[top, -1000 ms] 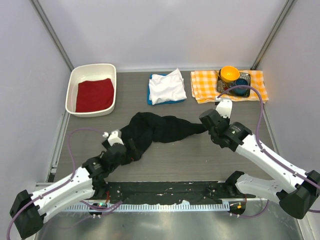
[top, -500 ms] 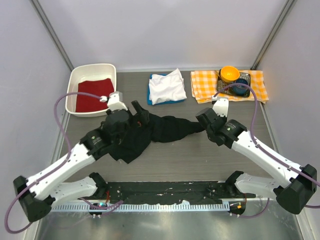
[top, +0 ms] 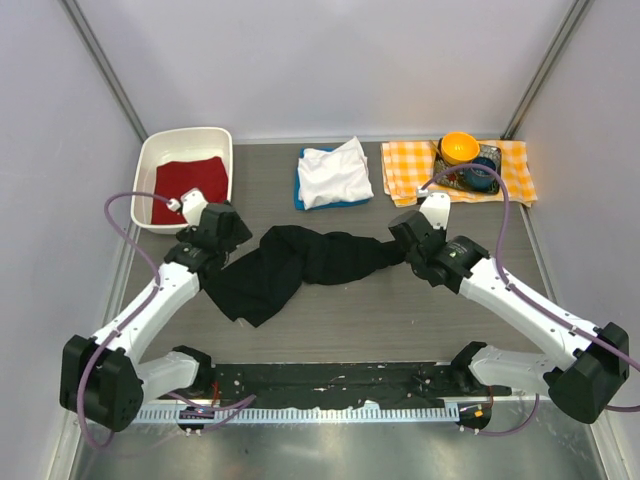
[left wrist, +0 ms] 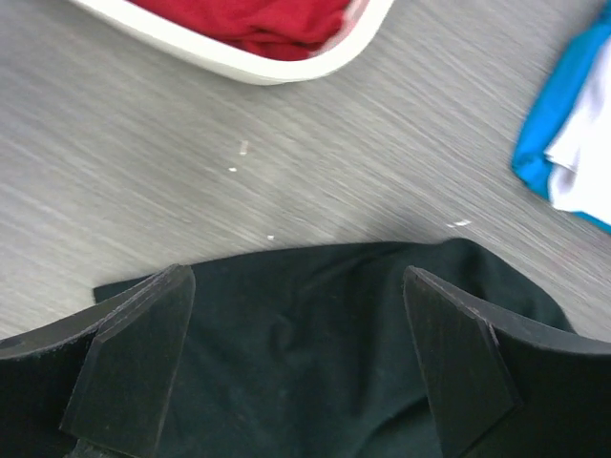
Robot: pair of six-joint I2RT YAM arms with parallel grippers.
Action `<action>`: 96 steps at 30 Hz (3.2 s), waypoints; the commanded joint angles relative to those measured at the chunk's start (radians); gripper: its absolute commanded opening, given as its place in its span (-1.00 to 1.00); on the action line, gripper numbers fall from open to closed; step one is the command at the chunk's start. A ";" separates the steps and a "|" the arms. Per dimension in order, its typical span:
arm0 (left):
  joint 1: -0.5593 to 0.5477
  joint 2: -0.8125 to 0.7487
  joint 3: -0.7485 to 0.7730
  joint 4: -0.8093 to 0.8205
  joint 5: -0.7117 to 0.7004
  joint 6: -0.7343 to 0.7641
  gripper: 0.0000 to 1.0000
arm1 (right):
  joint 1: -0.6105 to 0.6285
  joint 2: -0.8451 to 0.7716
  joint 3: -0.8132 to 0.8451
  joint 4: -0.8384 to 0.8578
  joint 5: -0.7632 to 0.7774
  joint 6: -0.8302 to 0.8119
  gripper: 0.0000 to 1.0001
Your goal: Fold and stack the t-shirts
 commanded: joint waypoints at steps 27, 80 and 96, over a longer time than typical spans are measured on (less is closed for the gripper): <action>0.155 0.199 -0.223 0.021 0.197 -0.134 0.14 | -0.003 -0.050 -0.044 0.100 -0.093 -0.017 -0.99; -0.468 -0.312 0.030 -0.217 -0.062 0.049 1.00 | -0.005 -0.185 0.155 -0.212 0.197 0.099 -0.99; -0.198 0.237 0.097 0.165 0.218 0.119 0.67 | -0.009 -0.075 0.108 -0.037 0.117 0.052 -0.99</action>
